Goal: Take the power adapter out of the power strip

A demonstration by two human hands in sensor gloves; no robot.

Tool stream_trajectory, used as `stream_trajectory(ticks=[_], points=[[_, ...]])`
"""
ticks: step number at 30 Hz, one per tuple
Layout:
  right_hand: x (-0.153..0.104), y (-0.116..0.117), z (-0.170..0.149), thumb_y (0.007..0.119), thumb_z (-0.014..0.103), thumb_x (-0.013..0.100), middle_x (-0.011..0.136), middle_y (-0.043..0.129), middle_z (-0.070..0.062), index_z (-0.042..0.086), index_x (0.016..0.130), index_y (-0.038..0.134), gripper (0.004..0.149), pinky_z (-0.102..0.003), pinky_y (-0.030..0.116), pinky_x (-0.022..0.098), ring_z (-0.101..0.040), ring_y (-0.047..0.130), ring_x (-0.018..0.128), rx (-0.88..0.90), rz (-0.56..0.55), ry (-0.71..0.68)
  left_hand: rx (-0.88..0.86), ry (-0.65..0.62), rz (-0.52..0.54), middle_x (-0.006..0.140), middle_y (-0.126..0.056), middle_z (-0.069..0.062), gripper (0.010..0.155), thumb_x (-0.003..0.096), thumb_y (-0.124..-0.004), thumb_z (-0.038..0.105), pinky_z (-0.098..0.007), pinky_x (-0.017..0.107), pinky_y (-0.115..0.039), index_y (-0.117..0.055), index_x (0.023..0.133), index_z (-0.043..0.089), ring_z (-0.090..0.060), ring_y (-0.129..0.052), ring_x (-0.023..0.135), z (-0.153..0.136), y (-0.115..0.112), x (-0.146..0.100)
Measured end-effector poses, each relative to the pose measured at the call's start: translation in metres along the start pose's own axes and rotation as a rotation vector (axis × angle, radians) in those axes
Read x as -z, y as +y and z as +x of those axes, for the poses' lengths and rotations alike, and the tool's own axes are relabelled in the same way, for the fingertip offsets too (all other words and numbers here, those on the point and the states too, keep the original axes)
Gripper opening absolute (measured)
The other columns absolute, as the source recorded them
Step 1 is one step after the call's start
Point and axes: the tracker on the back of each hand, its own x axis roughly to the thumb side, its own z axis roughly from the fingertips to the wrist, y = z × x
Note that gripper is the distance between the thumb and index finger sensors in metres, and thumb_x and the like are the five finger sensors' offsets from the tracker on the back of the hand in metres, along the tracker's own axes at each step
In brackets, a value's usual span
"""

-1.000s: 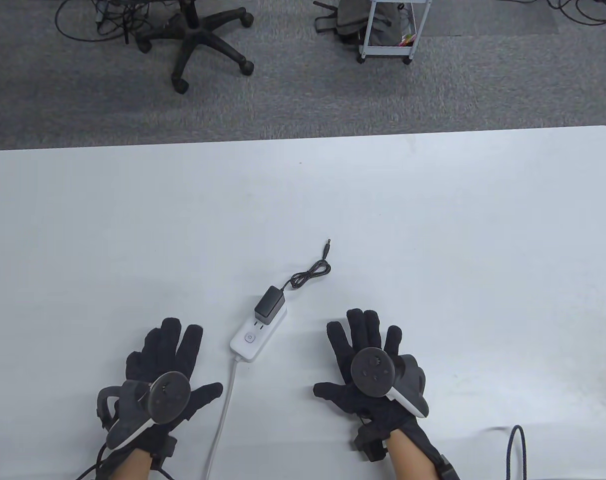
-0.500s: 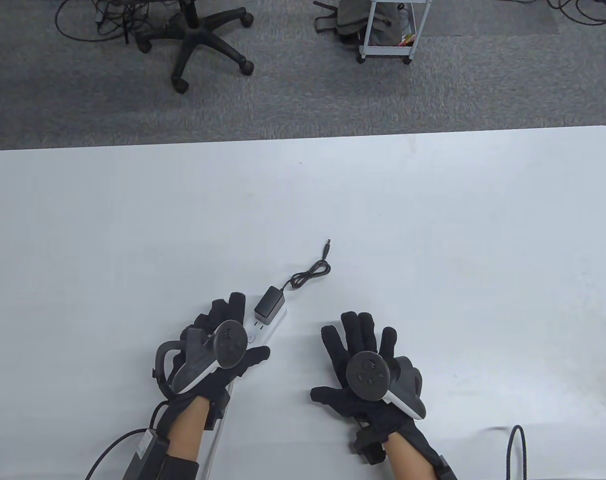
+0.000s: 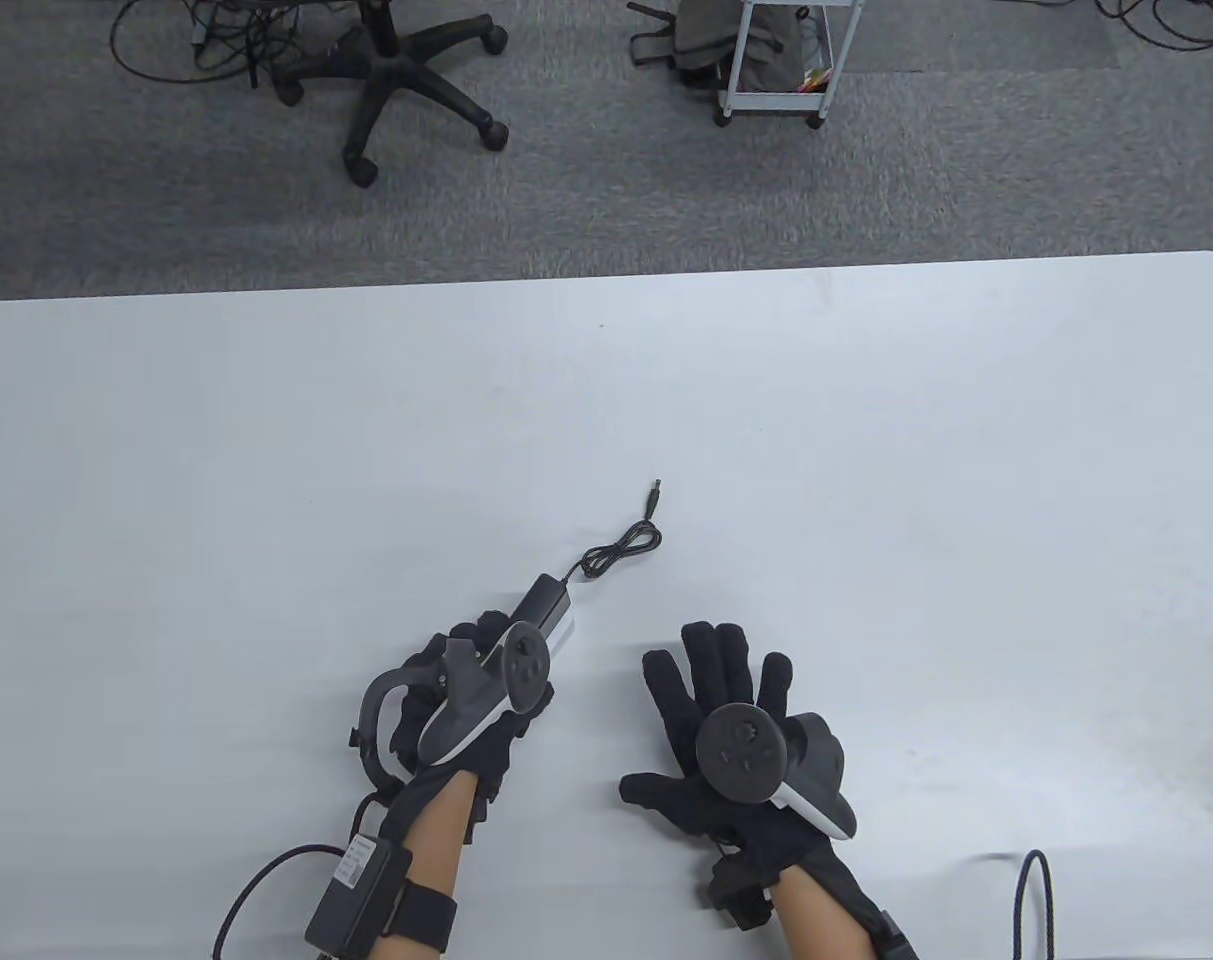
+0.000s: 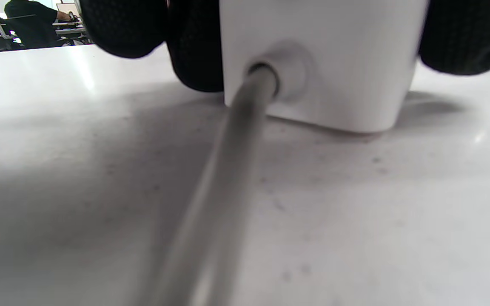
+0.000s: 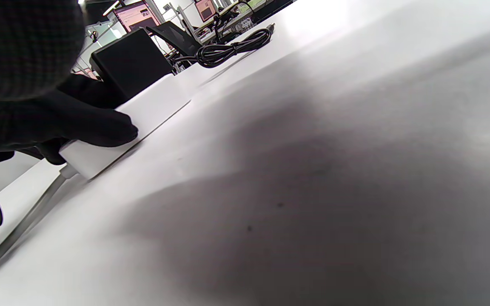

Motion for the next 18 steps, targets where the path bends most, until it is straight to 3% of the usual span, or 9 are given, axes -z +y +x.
stream_trajectory(ticks=[10, 18], points=[[0.001, 0.0, -0.001, 0.075, 0.071, 0.029, 0.107, -0.015, 0.007, 0.053, 0.089, 0.0, 0.098, -0.055, -0.009, 0.068, -0.019, -0.013, 0.103, 0.016, -0.001, 0.0, -0.039, -0.118, 0.106, 0.09, -0.082, -0.008, 0.087, 0.0337, -0.081, 0.067, -0.048, 0.057, -0.071, -0.062, 0.102, 0.016, -0.026, -0.089, 0.061, -0.034, 0.008, -0.044], [0.0, 0.0, 0.0, 0.075, 0.072, 0.029, 0.107, -0.012, 0.007, 0.053, 0.089, 0.0, 0.098, -0.055, -0.007, 0.069, -0.019, -0.012, 0.103, 0.019, -0.005, -0.016, -0.021, -0.258, 0.053, 0.093, -0.081, -0.009, 0.086, 0.0328, -0.085, 0.063, -0.051, 0.06, -0.068, -0.062, 0.103, 0.018, -0.029, -0.087, 0.066, -0.049, 0.002, -0.078]])
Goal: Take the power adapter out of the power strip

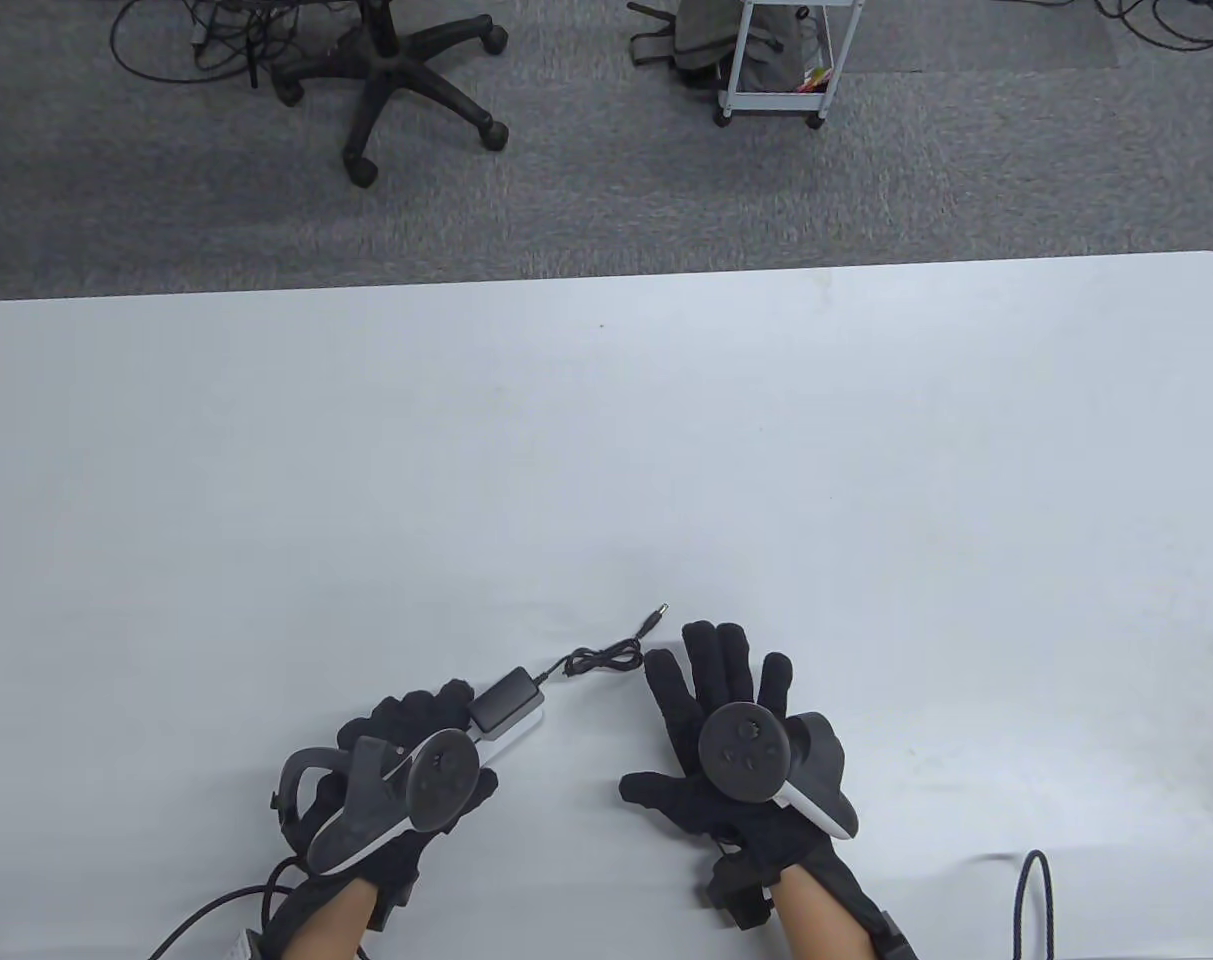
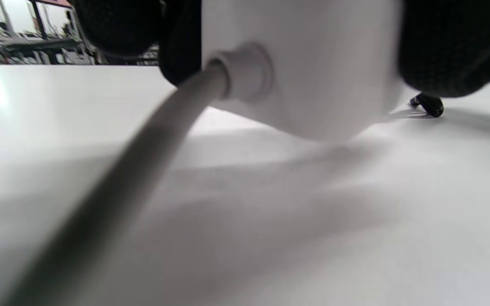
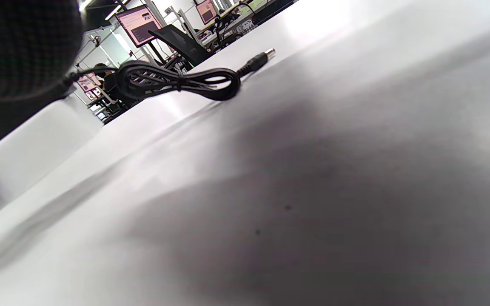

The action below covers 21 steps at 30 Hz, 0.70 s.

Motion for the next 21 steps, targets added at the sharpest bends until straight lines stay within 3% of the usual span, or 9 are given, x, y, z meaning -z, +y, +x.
stream_trajectory(ticks=[8, 15, 21], points=[[0.002, 0.005, 0.001, 0.069, 0.078, 0.024, 0.111, -0.008, 0.007, 0.053, 0.091, 0.002, 0.099, -0.055, -0.007, 0.069, -0.019, -0.009, 0.105, 0.152, 0.075, -0.115, -0.036, -0.2, -0.178, 0.099, -0.078, -0.006, 0.085, 0.0313, -0.09, 0.057, -0.054, 0.063, -0.064, -0.062, 0.104, 0.023, -0.032, -0.083, 0.075, 0.005, -0.023, -0.012], [0.004, 0.013, 0.002, 0.069, 0.079, 0.024, 0.111, -0.007, 0.006, 0.053, 0.092, 0.001, 0.099, -0.055, -0.007, 0.069, -0.02, -0.008, 0.106, 0.129, 0.126, -0.104, 0.021, -0.263, -0.129, 0.099, -0.077, -0.006, 0.085, 0.0296, -0.091, 0.057, -0.053, 0.063, -0.064, -0.062, 0.103, 0.026, -0.031, -0.083, 0.076, 0.011, -0.029, -0.017], [0.007, 0.025, 0.004, 0.069, 0.079, 0.026, 0.111, -0.009, 0.005, 0.053, 0.092, -0.001, 0.1, -0.055, -0.01, 0.068, -0.02, -0.011, 0.105, 0.106, 0.24, -0.107, -0.049, -0.25, -0.134, 0.1, -0.074, -0.005, 0.085, 0.0292, -0.091, 0.057, -0.053, 0.064, -0.064, -0.062, 0.103, 0.028, -0.031, -0.081, 0.077, 0.006, -0.032, -0.016]])
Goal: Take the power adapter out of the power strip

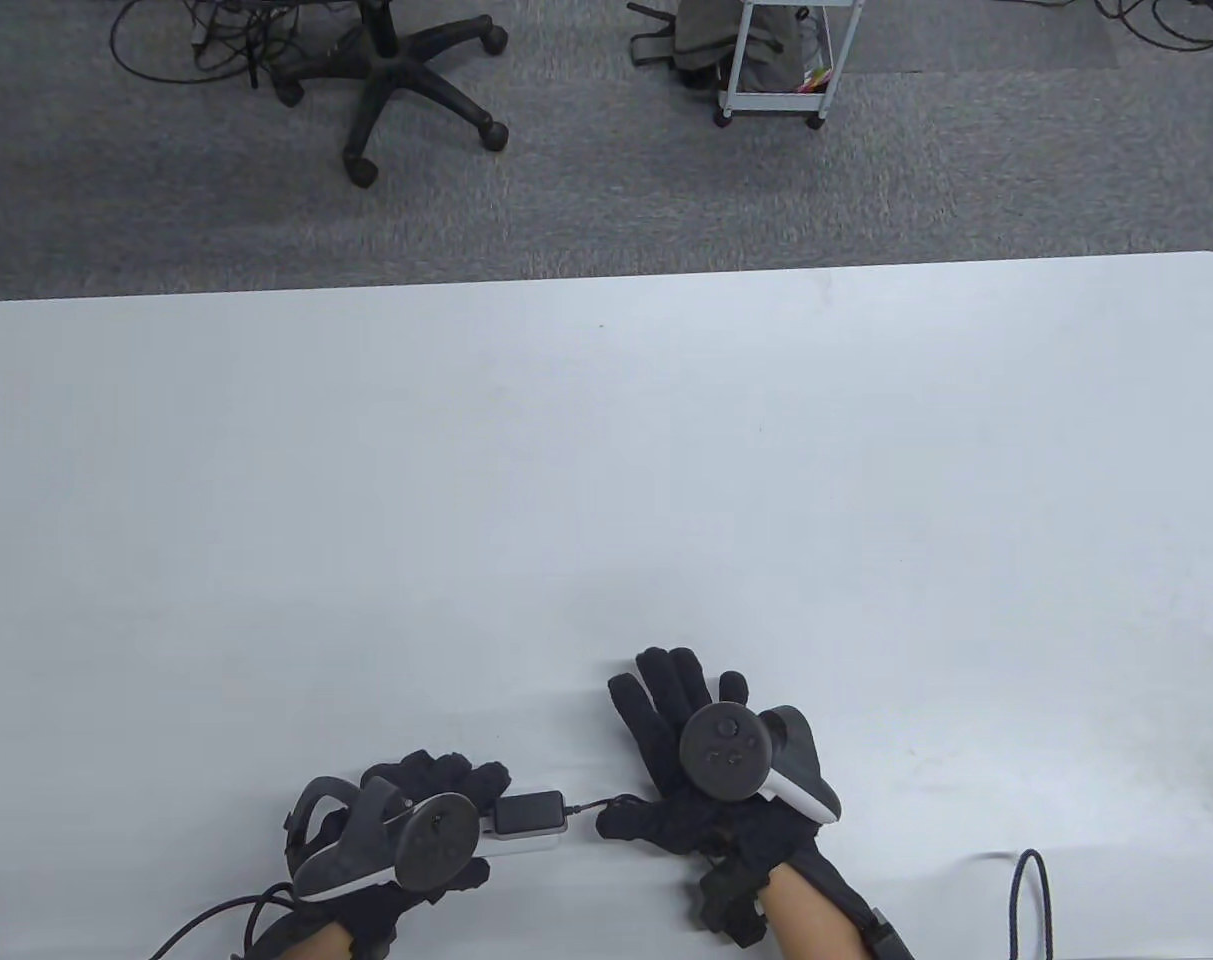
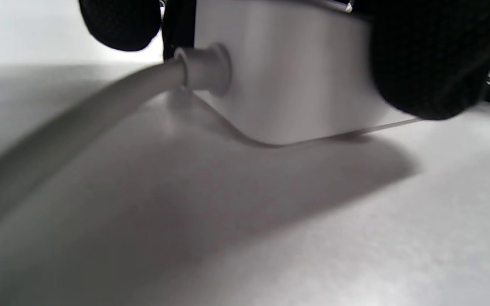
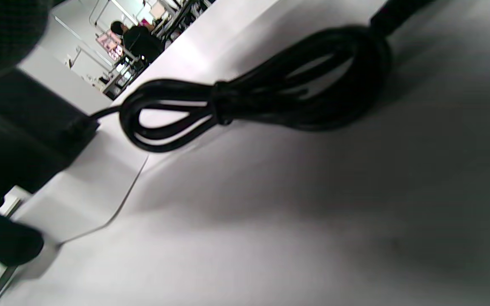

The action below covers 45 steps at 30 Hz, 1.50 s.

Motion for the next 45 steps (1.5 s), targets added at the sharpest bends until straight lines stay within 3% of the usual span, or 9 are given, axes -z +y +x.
stream_trajectory(ticks=[9, 11, 13, 15, 18, 27, 33, 36, 45], points=[[0.002, 0.004, 0.044, 0.075, 0.077, 0.025, 0.117, 0.007, -0.001, 0.051, 0.095, 0.004, 0.103, -0.061, -0.001, 0.069, -0.031, 0.021, 0.115, -0.031, -0.011, -0.102, -0.007, -0.008, 0.003, 0.1, -0.074, -0.005, 0.084, 0.0294, -0.09, 0.058, -0.053, 0.064, -0.064, -0.062, 0.103, 0.028, -0.031, -0.08, 0.077, -0.002, 0.0, 0.0], [0.006, 0.015, 0.064, 0.077, 0.077, 0.024, 0.118, 0.015, -0.003, 0.051, 0.096, 0.008, 0.104, -0.065, 0.01, 0.073, -0.033, 0.038, 0.114, -0.061, 0.018, -0.14, -0.012, -0.008, 0.001, 0.1, -0.074, -0.005, 0.084, 0.0296, -0.089, 0.058, -0.053, 0.064, -0.064, -0.062, 0.103, 0.028, -0.031, -0.08, 0.076, -0.002, 0.0, 0.0], [0.01, 0.027, 0.079, 0.078, 0.076, 0.023, 0.119, 0.024, -0.004, 0.049, 0.098, 0.013, 0.103, -0.066, 0.021, 0.074, -0.033, 0.062, 0.102, -0.115, 0.053, -0.172, -0.012, -0.006, 0.002, 0.1, -0.073, -0.004, 0.084, 0.0296, -0.088, 0.059, -0.053, 0.064, -0.064, -0.062, 0.103, 0.029, -0.03, -0.08, 0.076, -0.002, 0.0, 0.0], [0.012, 0.039, 0.09, 0.08, 0.074, 0.023, 0.115, 0.037, -0.004, 0.045, 0.101, 0.021, 0.102, -0.065, 0.032, 0.075, -0.034, 0.066, 0.093, -0.197, 0.071, -0.178, -0.01, -0.006, 0.006, 0.1, -0.073, -0.004, 0.084, 0.0295, -0.088, 0.06, -0.053, 0.064, -0.064, -0.062, 0.103, 0.029, -0.03, -0.08, 0.077, -0.001, 0.0, 0.0], [0.008, 0.038, 0.091, 0.082, 0.07, 0.023, 0.104, 0.062, -0.004, 0.044, 0.1, 0.033, 0.095, -0.059, 0.054, 0.071, -0.029, 0.083, 0.074, -0.302, -0.044, -0.162, -0.012, -0.013, 0.007, 0.1, -0.073, -0.004, 0.084, 0.0298, -0.087, 0.061, -0.053, 0.064, -0.063, -0.062, 0.103, 0.029, -0.03, -0.079, 0.076, -0.002, 0.0, 0.0], [0.006, 0.038, 0.087, 0.083, 0.043, 0.039, 0.092, 0.07, -0.008, 0.032, 0.092, 0.054, 0.062, -0.055, 0.06, 0.068, -0.03, 0.087, 0.064, -0.188, -0.051, -0.175, -0.106, -0.044, -0.005, 0.101, -0.075, -0.008, 0.081, 0.0303, -0.085, 0.061, -0.053, 0.063, -0.065, -0.067, 0.102, 0.027, -0.033, -0.08, 0.078, -0.005, 0.004, -0.002], [0.0, 0.037, 0.089, 0.088, 0.041, 0.035, 0.088, 0.076, -0.009, 0.025, 0.088, 0.061, 0.062, -0.057, 0.059, 0.068, -0.032, 0.091, 0.063, -0.228, -0.091, -0.182, -0.093, -0.063, 0.026, 0.098, -0.081, -0.006, 0.078, 0.03, -0.085, 0.058, -0.052, 0.063, -0.066, -0.071, 0.099, 0.026, -0.033, -0.084, 0.076, 0.0, 0.004, -0.002], [-0.001, 0.042, 0.091, 0.089, 0.045, 0.032, 0.095, 0.07, -0.004, 0.028, 0.093, 0.053, 0.073, -0.057, 0.057, 0.069, -0.034, 0.088, 0.065, -0.264, -0.104, -0.2, -0.121, -0.075, 0.031, 0.097, -0.081, -0.007, 0.077, 0.0298, -0.086, 0.058, -0.052, 0.063, -0.066, -0.072, 0.099, 0.025, -0.034, -0.084, 0.074, -0.002, 0.003, -0.001], [0.001, 0.039, 0.09, 0.091, 0.038, 0.032, 0.083, 0.081, -0.007, 0.023, 0.086, 0.065, 0.062, -0.05, 0.07, 0.061, -0.033, 0.095, 0.049, -0.224, -0.164, -0.274, -0.091, -0.023, 0.021, 0.098, -0.083, -0.004, 0.076, 0.0287, -0.087, 0.057, -0.053, 0.061, -0.068, -0.074, 0.098, 0.028, -0.033, -0.086, 0.076, 0.0, 0.005, -0.002]])
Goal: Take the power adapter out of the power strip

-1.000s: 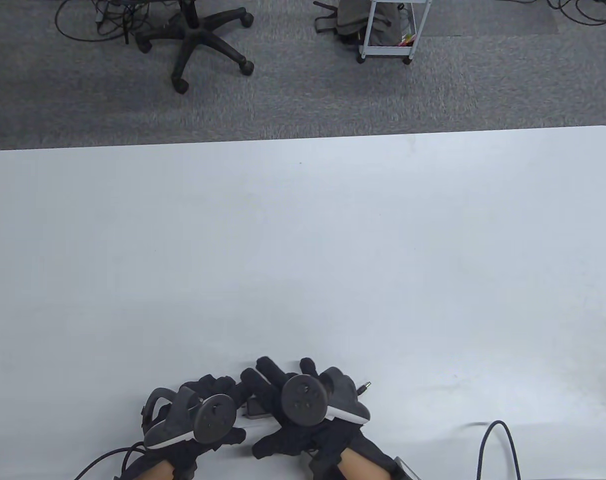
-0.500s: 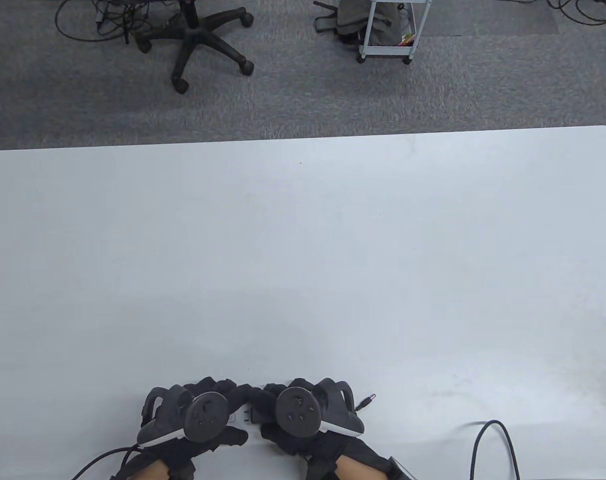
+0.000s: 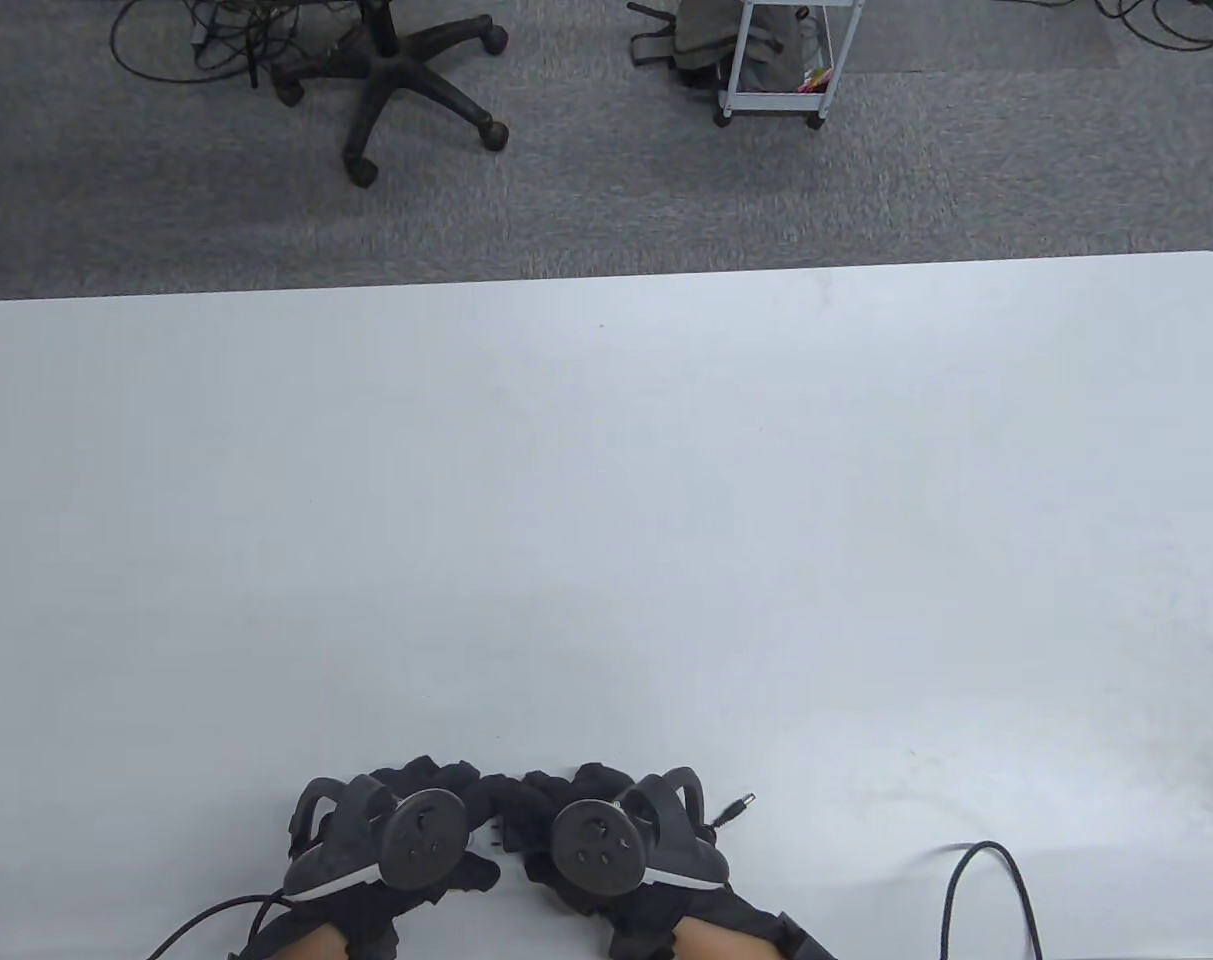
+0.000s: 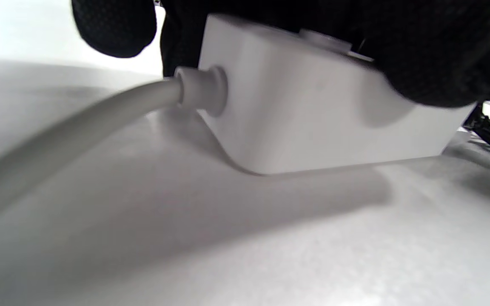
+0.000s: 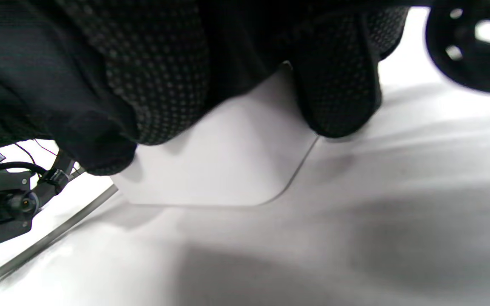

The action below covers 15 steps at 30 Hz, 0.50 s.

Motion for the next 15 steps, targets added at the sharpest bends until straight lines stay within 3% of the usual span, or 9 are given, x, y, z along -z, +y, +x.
stream_trajectory(ticks=[4, 15], points=[[0.0014, -0.0025, -0.004, 0.09, 0.039, 0.032, 0.082, 0.082, -0.007, 0.024, 0.086, 0.067, 0.06, -0.05, 0.071, 0.06, -0.034, 0.095, 0.047, 0.072, 0.009, 0.005, -0.009, 0.006, -0.008, 0.098, -0.083, -0.002, 0.076, 0.0283, -0.087, 0.057, -0.053, 0.061, -0.068, -0.074, 0.097, 0.028, -0.032, -0.086, 0.076, -0.0019, 0.0004, 0.0008], [-0.0016, -0.0059, -0.0015, 0.09, 0.039, 0.031, 0.08, 0.084, -0.008, 0.023, 0.084, 0.069, 0.059, -0.049, 0.073, 0.058, -0.033, 0.096, 0.044, 0.055, -0.017, -0.004, 0.008, 0.009, -0.018, 0.098, -0.083, -0.003, 0.076, 0.0281, -0.087, 0.057, -0.054, 0.061, -0.068, -0.074, 0.098, 0.029, -0.032, -0.086, 0.077, 0.0008, 0.0009, 0.0022]])
